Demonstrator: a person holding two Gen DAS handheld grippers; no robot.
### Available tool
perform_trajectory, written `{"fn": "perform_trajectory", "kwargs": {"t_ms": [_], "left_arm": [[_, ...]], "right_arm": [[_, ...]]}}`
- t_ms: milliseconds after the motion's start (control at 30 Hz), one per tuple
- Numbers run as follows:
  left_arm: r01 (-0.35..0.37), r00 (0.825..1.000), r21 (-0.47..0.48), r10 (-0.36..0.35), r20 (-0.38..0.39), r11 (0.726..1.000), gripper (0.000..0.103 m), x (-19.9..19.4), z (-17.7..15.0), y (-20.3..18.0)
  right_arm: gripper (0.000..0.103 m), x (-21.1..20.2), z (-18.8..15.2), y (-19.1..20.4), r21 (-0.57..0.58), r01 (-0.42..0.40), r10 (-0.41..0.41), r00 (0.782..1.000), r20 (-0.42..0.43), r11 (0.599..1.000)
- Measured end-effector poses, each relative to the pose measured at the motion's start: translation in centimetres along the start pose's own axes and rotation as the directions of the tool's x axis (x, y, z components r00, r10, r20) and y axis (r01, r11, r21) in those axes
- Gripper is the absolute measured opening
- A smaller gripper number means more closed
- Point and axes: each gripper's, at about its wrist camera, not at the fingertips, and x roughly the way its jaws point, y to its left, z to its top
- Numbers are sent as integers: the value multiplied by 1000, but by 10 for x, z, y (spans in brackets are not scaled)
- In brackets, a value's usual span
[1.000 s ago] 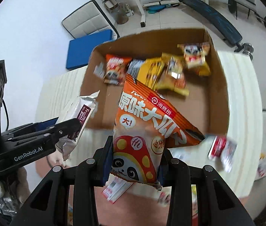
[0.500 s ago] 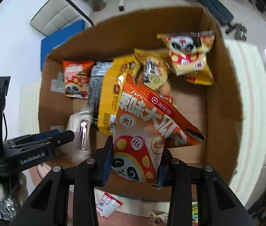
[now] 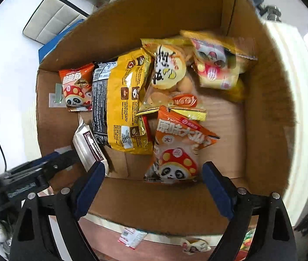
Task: Organize snacks
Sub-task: 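Carry the white packet and orange panda bag into the box and open both tools, then grasp the red-white sausage packet with left tool while right tool grasps clear candy packet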
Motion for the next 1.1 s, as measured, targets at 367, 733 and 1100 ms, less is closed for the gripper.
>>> {"fn": "perform_trajectory", "kwargs": {"t_ms": [367, 733, 1100], "left_arm": [[-71, 951, 82, 42, 308, 994, 84, -81, -32, -25], [-185, 911, 166, 106, 398, 969, 84, -78, -142, -50], [-243, 970, 266, 238, 54, 933, 84, 87, -227, -34]], "right_arm": [[98, -56, -41, 34, -147, 90, -60, 978, 200, 985], [98, -52, -146, 10, -130, 59, -39, 988, 148, 990], [98, 44, -226, -64, 32, 58, -56, 997, -46, 998]]}}
